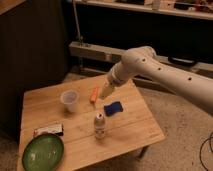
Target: Place the white sponge in the ceramic cup
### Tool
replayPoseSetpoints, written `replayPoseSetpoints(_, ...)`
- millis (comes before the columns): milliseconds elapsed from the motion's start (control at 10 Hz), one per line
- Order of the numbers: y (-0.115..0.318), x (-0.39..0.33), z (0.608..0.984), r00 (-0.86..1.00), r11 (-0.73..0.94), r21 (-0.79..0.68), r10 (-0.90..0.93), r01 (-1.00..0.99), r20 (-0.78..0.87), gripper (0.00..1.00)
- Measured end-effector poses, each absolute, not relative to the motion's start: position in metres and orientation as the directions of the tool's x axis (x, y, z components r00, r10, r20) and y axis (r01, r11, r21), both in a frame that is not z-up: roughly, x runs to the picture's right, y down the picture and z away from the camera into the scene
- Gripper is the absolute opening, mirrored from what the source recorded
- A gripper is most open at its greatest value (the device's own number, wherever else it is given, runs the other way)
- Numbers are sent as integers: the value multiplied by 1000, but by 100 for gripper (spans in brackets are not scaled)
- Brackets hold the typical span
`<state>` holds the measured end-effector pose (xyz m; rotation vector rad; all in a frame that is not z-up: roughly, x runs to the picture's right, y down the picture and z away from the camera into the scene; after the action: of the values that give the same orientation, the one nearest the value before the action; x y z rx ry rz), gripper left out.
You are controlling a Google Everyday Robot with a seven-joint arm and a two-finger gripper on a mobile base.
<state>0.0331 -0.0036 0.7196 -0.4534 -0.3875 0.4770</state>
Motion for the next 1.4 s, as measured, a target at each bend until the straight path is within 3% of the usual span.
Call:
replayPoseSetpoints(500,20,49,753,800,758,-598,516,-259,307,80)
replayPoseSetpoints(1000,20,48,754,799,759,-601,512,-249,315,80)
replayPoseSetpoints(1400,41,53,779,859,860,-503,318,-84,401,80)
